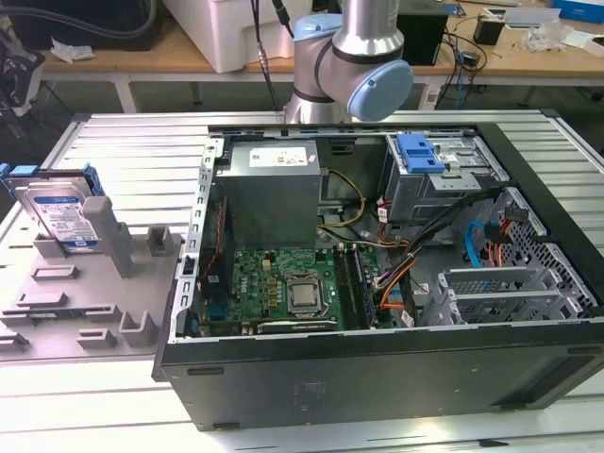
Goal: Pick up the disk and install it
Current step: 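Reach for the disk, then pick up the disk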
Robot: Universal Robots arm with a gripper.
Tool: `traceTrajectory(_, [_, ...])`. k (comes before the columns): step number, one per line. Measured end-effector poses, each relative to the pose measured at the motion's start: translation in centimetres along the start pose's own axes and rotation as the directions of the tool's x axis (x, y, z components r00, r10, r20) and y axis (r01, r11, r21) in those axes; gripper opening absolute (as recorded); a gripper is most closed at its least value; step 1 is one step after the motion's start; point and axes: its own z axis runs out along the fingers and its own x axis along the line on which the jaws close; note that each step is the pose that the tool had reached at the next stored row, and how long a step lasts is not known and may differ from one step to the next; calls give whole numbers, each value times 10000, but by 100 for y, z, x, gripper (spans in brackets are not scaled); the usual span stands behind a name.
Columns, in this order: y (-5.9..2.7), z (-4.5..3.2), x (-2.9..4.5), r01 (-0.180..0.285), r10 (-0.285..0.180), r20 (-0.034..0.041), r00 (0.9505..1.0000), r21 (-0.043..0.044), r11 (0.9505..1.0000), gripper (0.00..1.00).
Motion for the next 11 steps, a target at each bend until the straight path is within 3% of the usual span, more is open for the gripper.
traceTrajectory(11, [4, 0, 0, 2, -2, 0, 10000, 1, 10000, 11])
